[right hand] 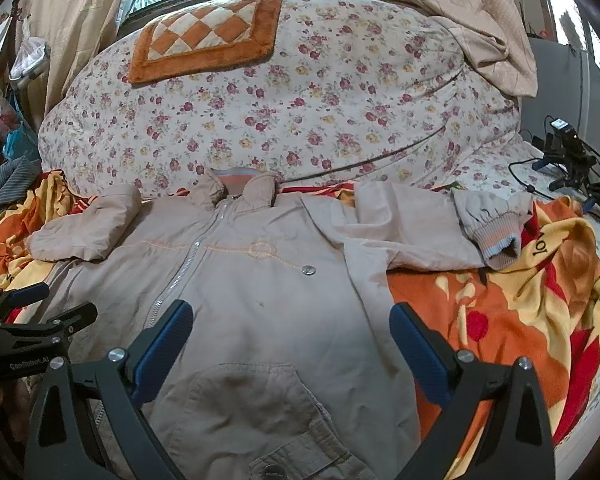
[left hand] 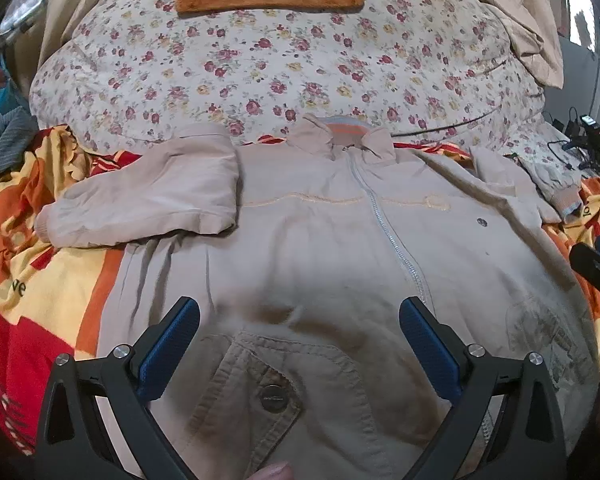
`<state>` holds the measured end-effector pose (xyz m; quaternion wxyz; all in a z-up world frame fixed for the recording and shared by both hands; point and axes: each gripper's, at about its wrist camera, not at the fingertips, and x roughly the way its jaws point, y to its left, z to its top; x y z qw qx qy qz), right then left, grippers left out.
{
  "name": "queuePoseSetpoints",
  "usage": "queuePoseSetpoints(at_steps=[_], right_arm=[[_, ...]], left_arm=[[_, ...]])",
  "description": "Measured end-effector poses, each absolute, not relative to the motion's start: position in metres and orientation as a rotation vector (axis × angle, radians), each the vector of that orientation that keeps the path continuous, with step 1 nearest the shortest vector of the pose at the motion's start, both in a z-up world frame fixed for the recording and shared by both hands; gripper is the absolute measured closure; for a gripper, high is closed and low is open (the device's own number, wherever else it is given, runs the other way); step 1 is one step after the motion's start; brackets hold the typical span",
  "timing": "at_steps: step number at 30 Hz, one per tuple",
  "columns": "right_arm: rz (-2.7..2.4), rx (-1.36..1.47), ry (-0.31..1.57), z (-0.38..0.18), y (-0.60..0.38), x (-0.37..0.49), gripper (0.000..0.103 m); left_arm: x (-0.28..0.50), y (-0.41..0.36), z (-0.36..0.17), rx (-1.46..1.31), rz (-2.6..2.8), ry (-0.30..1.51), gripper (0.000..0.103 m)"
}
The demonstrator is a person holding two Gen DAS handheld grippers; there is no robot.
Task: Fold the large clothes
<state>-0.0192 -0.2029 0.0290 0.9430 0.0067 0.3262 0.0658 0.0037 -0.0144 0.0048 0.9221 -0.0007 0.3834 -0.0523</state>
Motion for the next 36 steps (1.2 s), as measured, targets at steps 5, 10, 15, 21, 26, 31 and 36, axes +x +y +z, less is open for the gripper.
queuePoseSetpoints(at_steps=[5,10,15,21,26,31,36], right_arm=[[0.136,0.011,0.663,0.0283,-0.2023,-0.0182,0.003],[0.137,0.014,0.663,0.0278,-0.2018,-0.0189,0.003],[0.136,0.015,0.663,0.0279,-0.2017,-0.0191,0.003],[0.138,0.014,0.662,0.0272,-0.2007,-0.0188,0.003],[0.139,0.014,0.663,0.0272,-0.2006,-0.0191,0.003],[0.14,0.013,0.661,0.0266,-0.1998,-0.0197,0.003],[0.142,0.011,0.661,0.0268,-0.1986,-0.02,0.003]], left_arm=[[0.0024,-0.0138,0.0053,-0.012,-0.112,0.786,0.012],[0.0022,-0.0152,0.0047,0.0,-0.116,0.789,0.012],[0.0009,-0.0168,0.0039,0.016,-0.11,0.778,0.012],[0.0012,-0.0132,0.003,-0.004,-0.09,0.754,0.012],[0.002,-0.0123,0.0026,-0.006,-0.087,0.758,0.012],[0.0014,-0.0123,0.0043,-0.012,-0.099,0.759,0.012],[0.0035,-0.0103,0.0019,-0.02,-0.088,0.783,0.012]])
